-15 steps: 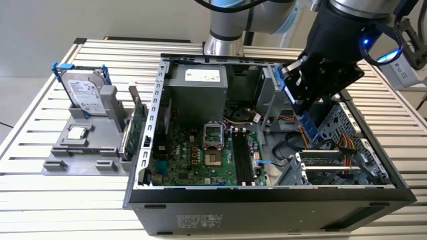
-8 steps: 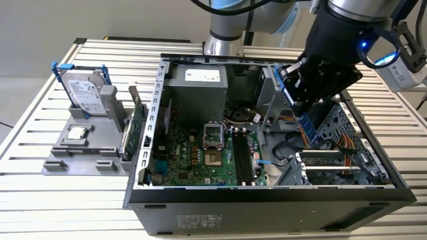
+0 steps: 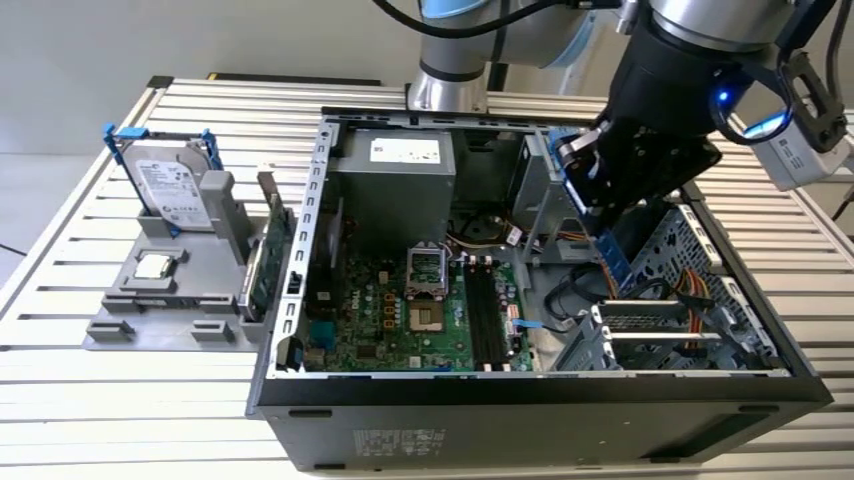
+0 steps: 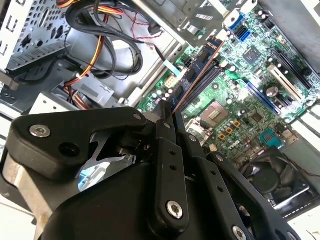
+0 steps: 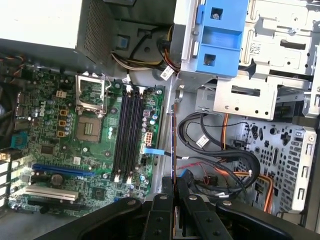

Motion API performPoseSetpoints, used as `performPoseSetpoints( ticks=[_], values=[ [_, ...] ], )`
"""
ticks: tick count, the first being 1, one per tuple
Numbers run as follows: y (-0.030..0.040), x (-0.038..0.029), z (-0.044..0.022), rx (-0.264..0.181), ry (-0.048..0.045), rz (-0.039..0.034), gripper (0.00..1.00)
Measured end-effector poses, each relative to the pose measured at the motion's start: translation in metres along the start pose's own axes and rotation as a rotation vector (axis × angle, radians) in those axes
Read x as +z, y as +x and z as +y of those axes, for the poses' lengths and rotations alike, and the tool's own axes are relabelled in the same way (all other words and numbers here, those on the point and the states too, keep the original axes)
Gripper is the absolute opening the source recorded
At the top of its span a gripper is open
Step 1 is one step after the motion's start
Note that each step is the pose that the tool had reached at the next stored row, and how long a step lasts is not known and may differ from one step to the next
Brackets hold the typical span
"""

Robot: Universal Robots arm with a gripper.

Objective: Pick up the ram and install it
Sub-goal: 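Insert the ram into the slot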

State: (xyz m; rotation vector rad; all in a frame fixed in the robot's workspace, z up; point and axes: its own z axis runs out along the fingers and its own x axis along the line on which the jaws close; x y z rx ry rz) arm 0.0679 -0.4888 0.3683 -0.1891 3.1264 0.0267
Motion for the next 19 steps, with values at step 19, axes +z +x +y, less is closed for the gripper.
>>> performPoseSetpoints(
  ticks=[19],
  values=[
    [0.0001, 0.0124, -0.0002, 0.000, -0.0001, -0.0001, 0.00]
  ],
)
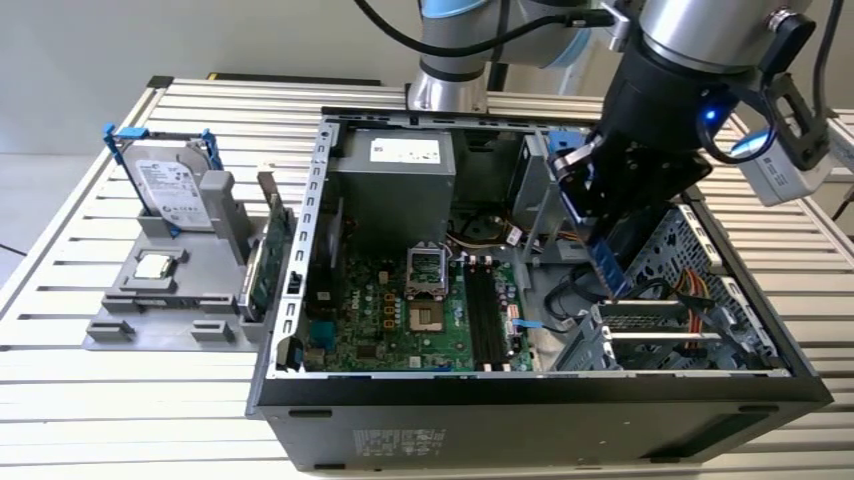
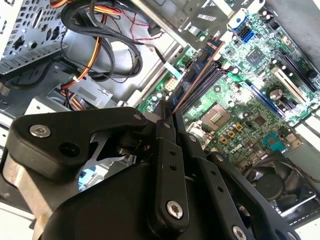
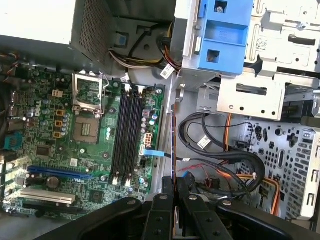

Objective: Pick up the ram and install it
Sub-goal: 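Insert the ram into the slot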

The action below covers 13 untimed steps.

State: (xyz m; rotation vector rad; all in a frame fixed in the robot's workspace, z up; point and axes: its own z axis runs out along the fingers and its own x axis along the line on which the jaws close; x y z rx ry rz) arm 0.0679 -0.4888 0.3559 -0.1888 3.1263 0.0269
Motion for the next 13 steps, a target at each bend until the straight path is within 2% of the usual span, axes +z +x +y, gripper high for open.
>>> performPoseSetpoints(
  ticks=[13],
  values=[
    [0.0001, 0.0076, -0.0001, 0.004, 0.0002, 0.0000, 0.00]
  ],
)
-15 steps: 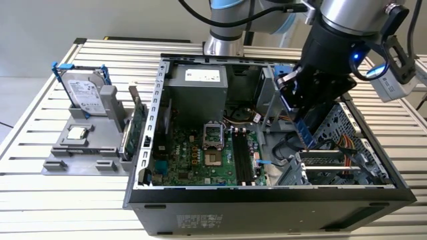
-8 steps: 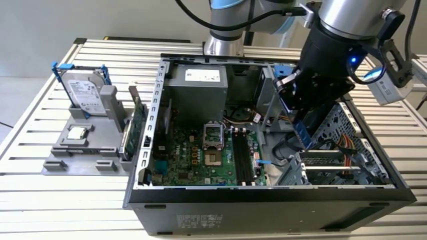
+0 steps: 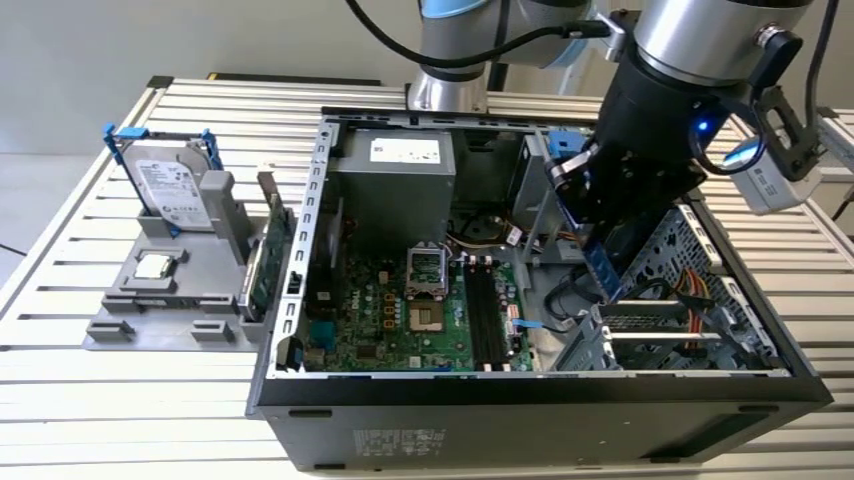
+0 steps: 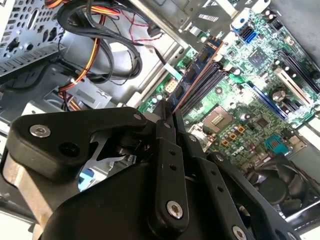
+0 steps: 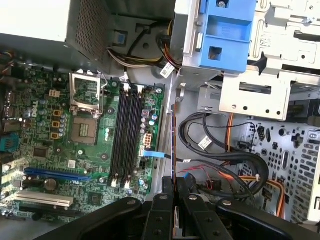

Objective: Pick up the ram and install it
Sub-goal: 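Insert the ram into the slot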

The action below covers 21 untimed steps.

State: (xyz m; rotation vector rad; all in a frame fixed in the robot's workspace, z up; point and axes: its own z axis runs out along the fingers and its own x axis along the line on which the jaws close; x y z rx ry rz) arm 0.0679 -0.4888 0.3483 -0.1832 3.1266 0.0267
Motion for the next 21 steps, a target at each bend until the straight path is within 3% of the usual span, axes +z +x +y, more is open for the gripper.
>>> performPoseSetpoints(
  ticks=[21],
  values=[
    [0.0001, 0.0101, -0.0002, 0.000, 0.0002, 0.0000, 0.00]
  ],
)
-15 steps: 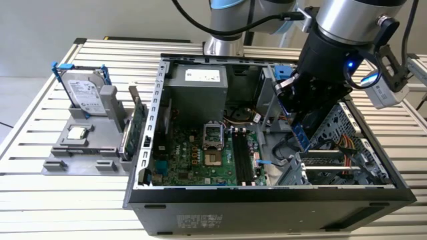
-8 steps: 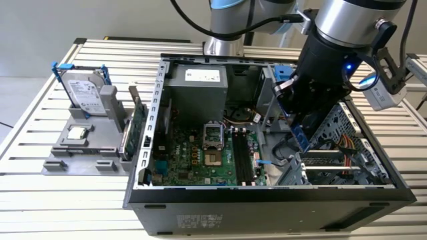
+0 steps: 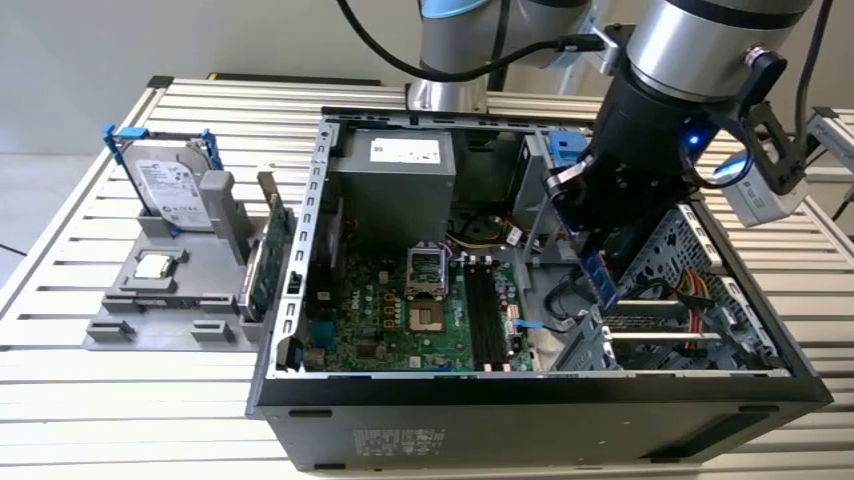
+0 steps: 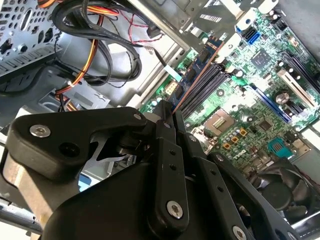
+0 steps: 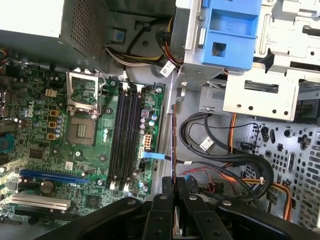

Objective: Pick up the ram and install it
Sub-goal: 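Insert the ram into the slot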

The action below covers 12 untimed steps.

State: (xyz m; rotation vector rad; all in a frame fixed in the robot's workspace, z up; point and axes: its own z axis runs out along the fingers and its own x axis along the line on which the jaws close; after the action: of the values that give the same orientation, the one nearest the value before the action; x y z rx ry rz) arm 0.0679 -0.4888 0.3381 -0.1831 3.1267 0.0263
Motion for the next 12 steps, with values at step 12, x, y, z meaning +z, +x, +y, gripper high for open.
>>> performPoseSetpoints(
  ticks=[12],
  values=[
    [0.0000, 0.0051, -0.0001, 0.000, 0.0008, 0.0002, 0.00]
  ],
)
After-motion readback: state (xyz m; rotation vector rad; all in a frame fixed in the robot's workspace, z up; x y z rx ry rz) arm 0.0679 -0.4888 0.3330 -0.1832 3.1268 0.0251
